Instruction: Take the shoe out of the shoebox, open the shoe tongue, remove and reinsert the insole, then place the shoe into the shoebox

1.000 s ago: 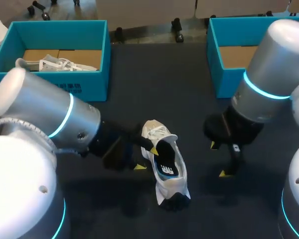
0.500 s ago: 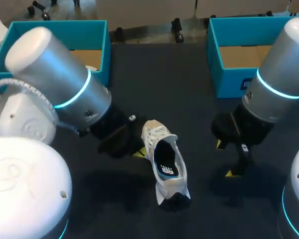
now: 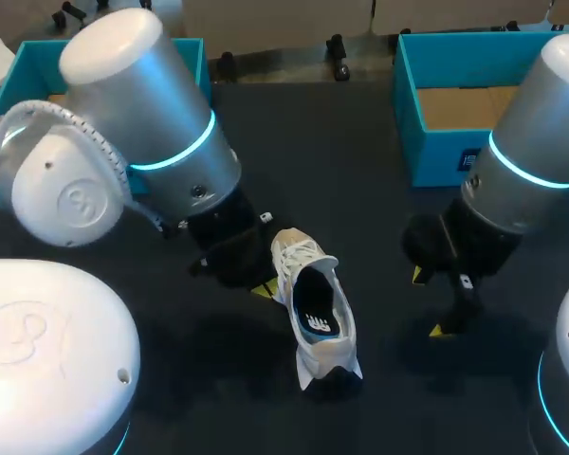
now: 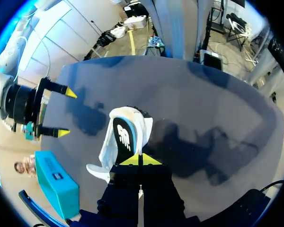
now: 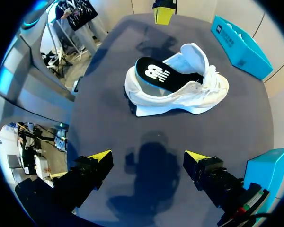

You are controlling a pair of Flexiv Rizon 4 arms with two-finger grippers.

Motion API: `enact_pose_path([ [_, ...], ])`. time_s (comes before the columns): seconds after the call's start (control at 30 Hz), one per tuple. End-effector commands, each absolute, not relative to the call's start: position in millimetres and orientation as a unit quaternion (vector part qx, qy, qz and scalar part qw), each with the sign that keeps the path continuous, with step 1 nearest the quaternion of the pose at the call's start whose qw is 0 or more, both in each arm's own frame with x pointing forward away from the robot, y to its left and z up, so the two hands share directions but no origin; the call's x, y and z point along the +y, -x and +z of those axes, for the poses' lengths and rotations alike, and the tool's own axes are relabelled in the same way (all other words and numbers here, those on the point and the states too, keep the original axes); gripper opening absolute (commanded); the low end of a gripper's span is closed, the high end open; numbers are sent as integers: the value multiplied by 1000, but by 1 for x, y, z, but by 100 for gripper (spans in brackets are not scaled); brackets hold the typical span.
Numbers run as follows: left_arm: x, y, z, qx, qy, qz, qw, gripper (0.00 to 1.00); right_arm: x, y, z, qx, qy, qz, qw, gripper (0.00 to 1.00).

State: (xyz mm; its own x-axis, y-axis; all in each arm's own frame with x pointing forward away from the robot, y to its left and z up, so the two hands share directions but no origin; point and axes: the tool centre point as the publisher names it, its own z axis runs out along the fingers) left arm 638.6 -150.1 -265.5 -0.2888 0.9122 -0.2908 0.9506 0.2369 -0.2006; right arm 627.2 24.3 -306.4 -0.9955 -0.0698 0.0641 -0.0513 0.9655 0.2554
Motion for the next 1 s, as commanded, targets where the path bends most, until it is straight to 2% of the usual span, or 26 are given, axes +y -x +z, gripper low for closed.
enact_pose_path([
  [0.03, -151, -641, -256, 769, -623, -142, 29, 0, 15, -623, -301, -989, -35, -132, 56, 100],
  [0.4, -162, -633, -260, 729, -674, -114, -23, 0, -26, -611, -286, -992, -20, -122, 34, 100],
  [0.43, -165, -633, -262, 722, -682, -113, -29, 0, -32, -611, -288, -990, 0, -131, 47, 100],
  [0.73, -186, -632, -269, 676, -729, -74, -79, 0, -32, -611, -288, -990, 0, -131, 47, 100],
  [0.8, -187, -636, -266, 666, -744, -29, -44, 0, -32, -611, -288, -990, 0, -131, 47, 100],
  [1.0, -187, -636, -266, 666, -744, -29, -44, 0, -32, -611, -288, -990, 0, -131, 47, 100],
])
